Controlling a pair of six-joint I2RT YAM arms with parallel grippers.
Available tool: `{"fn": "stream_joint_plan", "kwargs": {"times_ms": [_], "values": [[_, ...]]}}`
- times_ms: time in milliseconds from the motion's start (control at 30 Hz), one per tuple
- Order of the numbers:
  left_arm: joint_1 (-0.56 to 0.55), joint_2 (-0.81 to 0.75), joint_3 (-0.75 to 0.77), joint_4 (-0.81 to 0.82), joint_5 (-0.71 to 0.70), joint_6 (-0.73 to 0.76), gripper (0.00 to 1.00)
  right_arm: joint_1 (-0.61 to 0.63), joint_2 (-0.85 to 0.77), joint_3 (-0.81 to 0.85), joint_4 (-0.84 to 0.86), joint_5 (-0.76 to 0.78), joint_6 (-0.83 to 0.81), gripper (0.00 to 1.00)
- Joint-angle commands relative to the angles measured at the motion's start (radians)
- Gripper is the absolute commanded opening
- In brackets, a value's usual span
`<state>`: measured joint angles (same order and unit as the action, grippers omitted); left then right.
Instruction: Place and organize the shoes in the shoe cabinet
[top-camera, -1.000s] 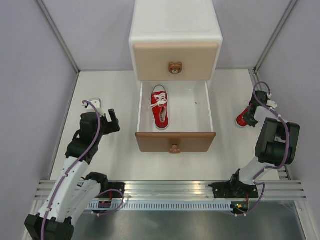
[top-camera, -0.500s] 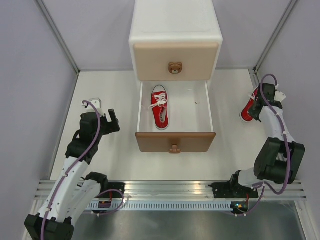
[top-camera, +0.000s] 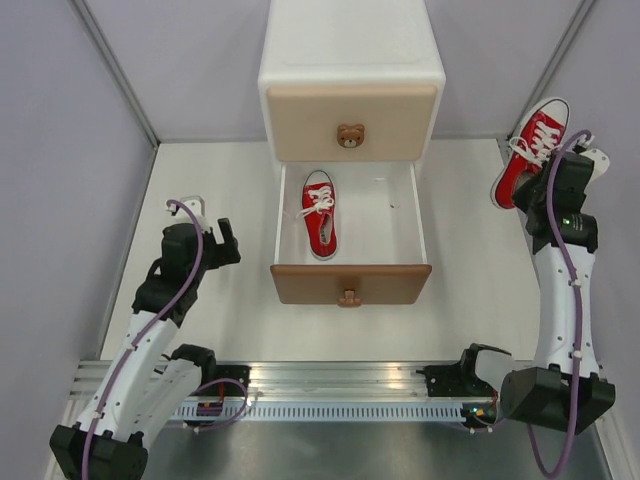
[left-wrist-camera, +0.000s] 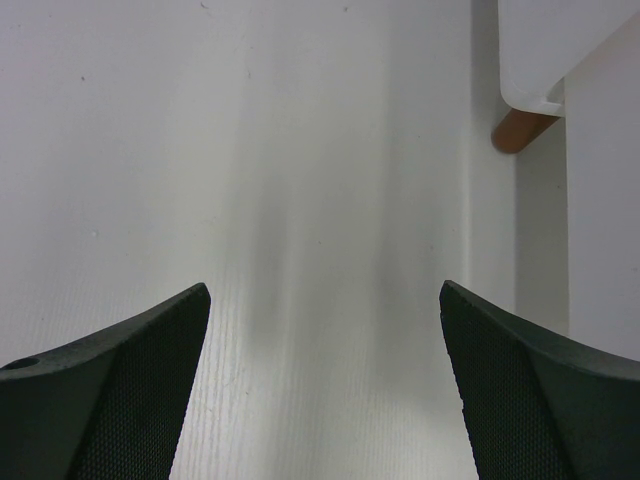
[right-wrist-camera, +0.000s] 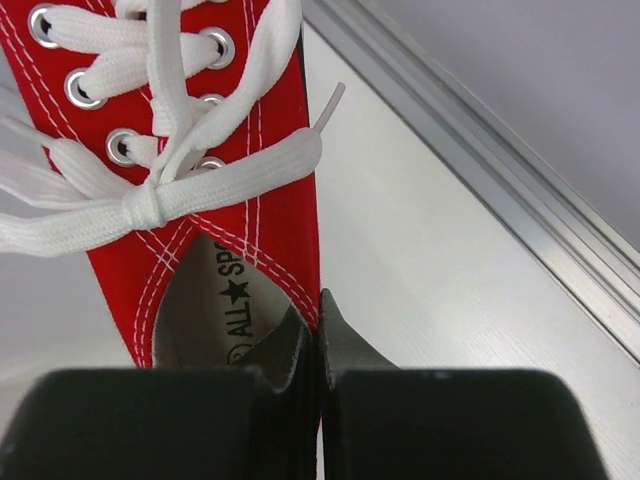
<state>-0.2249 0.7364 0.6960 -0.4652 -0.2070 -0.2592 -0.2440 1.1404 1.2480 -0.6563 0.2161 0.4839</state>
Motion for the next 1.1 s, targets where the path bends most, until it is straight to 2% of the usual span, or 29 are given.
{"fn": "stream_joint_plan", "kwargs": {"times_ms": [0, 67, 400, 700, 833, 1067], "values": [[-0.004, 0.003, -0.006, 0.028, -0.003, 0.026, 0.98, 0.017, -0.063, 0.068, 0.119, -0.174, -0.047, 0.01], [-0.004, 0.003, -0.006, 0.03, -0.009, 0.026, 0.98, 0.043, -0.093, 0.059, 0.164, -0.297, -0.068, 0.01], [-0.004, 0.023, -0.004, 0.03, -0.002, 0.021, 0.98, 0.187, -0.209, 0.073, 0.253, -0.668, -0.235, 0.01], [-0.004, 0.032, -0.004, 0.03, -0.014, 0.025, 0.98, 0.305, -0.235, 0.033, 0.297, -0.912, -0.315, 0.01], [-0.004, 0.037, -0.003, 0.028, -0.017, 0.026, 0.98, 0.351, -0.196, 0.076, 0.245, -0.942, -0.373, 0.01], [-0.004, 0.047, -0.001, 0.028, -0.019, 0.026, 0.98, 0.498, -0.044, 0.214, 0.023, -0.865, -0.542, 0.01]]}}
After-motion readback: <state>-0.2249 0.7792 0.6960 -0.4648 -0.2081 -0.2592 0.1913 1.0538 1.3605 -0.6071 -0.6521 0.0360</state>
